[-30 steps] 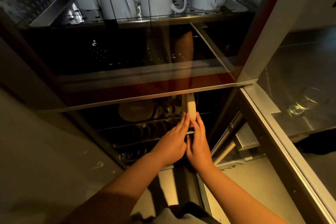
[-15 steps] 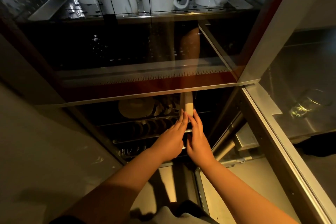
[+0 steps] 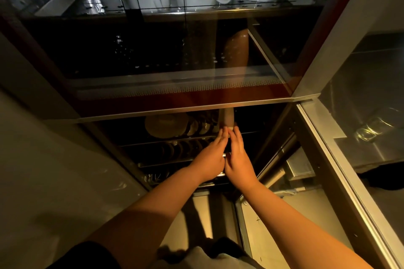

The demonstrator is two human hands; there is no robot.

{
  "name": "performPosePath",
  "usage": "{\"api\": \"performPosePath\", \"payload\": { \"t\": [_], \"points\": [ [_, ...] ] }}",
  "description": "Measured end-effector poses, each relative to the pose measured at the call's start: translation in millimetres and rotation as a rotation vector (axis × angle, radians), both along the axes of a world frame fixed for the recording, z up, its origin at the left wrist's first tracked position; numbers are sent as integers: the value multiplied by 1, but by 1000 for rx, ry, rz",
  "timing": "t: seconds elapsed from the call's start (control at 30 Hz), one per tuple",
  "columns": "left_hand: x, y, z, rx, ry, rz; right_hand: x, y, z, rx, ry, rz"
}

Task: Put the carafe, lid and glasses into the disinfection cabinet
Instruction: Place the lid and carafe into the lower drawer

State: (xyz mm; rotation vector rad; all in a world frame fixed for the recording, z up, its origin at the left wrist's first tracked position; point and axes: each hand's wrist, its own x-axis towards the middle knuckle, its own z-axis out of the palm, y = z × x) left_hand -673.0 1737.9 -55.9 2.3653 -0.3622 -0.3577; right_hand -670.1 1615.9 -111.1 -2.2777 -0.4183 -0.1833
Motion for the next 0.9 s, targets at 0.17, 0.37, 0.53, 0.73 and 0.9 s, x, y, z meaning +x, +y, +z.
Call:
{"api": "performPosePath", "payload": {
  "t": [0.17,0.37,0.53,0.73,0.9],
  "points": [
    [-7,2,-7,20,5,-39,-2,-7,-4,-30,39,11],
    [-12,1,-20,249,-121,-105,-10,-8,-7,-37,58,4],
    [-17,6,-32,513,-193,-164,-22,-16,-16,-175,73,67],
    [-3,6,-30,598,-186,-189,-14,-21,-12,-349,77,91],
    [19,-2,-18,620,-121,-236,-1,-24,-6,-355,125,37]
  ]
}}
